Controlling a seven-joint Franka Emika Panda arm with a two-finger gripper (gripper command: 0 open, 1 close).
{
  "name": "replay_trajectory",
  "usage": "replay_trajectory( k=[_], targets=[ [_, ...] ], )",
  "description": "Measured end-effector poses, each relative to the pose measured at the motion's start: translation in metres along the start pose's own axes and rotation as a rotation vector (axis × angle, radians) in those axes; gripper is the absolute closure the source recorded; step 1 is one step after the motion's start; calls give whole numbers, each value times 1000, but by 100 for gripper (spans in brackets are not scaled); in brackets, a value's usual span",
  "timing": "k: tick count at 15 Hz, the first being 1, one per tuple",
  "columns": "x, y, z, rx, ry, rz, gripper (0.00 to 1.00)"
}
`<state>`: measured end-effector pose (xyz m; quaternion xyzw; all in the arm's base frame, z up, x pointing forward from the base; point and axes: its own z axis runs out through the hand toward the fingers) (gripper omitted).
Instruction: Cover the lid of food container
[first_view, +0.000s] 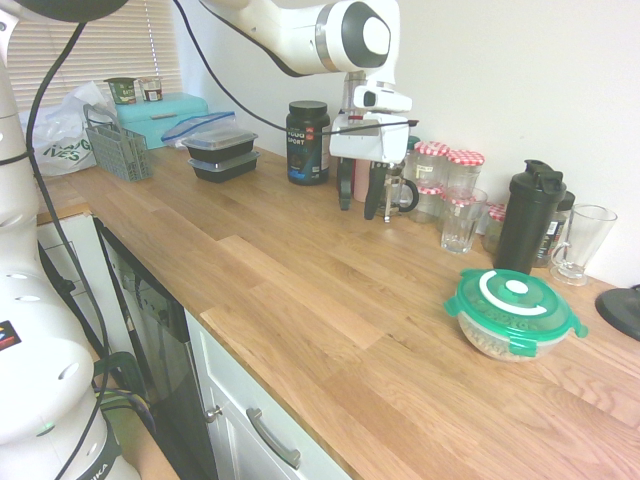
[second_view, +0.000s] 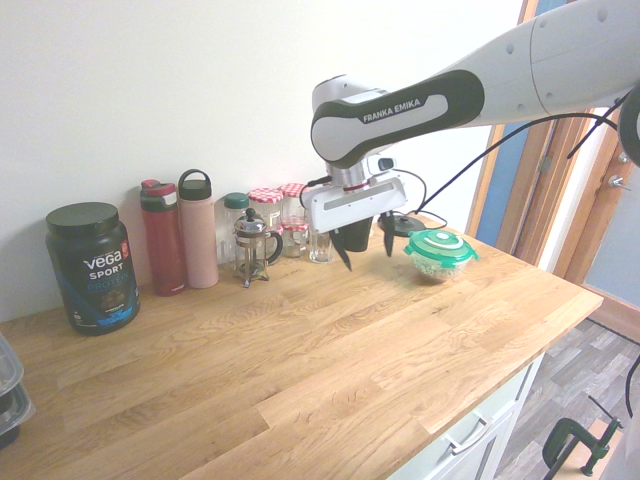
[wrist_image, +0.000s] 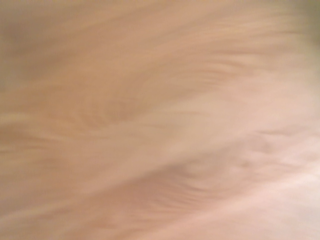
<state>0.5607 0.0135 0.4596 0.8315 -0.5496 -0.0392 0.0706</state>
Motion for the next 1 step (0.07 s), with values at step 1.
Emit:
replay_trajectory(
  k=[1],
  targets=[
    [-3,0,-1,48,-19,-31,0]
  ],
)
